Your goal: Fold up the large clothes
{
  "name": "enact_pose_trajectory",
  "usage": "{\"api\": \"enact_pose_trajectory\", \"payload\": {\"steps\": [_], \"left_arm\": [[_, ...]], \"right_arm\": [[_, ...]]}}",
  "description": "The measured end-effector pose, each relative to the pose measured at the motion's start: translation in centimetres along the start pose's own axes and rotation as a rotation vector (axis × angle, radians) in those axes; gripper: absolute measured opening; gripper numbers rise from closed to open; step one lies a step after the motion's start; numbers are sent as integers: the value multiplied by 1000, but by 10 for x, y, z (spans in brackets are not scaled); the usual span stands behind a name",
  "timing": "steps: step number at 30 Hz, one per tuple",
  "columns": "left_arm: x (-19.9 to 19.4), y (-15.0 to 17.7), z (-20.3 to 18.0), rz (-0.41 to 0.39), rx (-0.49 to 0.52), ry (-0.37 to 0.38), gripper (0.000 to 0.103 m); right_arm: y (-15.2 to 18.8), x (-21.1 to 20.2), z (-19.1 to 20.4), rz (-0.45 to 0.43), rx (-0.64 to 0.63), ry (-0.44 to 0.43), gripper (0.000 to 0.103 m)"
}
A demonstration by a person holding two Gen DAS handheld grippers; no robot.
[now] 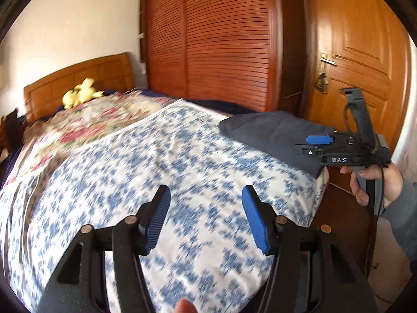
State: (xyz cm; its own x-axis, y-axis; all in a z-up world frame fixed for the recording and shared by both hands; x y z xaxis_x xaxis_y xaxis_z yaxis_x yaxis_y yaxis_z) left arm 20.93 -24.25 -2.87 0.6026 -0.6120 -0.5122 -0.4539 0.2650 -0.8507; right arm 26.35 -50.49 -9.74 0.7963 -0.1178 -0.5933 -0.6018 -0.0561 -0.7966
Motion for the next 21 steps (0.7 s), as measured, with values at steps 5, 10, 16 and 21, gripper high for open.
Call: {"api": "enact_pose_trajectory", "payload": {"steps": [5,10,16,21], "left_arm": [[-29,30,28,13,-74,-84,56],[-61,55,52,8,-131,-155,56],[-95,81,81,-6,-186,-242,57],[-128,99,104,-33,-251,-309,57]], "right_arm": [[-2,-18,89,-35,-41,-118,84],[7,-29,150,-44,-78,-169,86],[22,-42,202,-43,-86,-226,86],[26,-57,242,-58,-102,-275,86]]}}
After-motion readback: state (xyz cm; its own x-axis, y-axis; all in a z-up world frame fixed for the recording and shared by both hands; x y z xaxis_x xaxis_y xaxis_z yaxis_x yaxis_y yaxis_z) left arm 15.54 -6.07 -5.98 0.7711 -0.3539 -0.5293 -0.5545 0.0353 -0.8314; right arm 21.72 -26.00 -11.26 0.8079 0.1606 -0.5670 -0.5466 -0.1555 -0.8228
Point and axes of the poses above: each gripper's, at about its wrist camera, not at the fingertips, and x roughly the way its jaws point, z to its left, y to its underside, the point moved 8 cm from there along x, roughly the way its jaws point, and after that the axes turned 10 degrees about y, right-handed, at the moved point
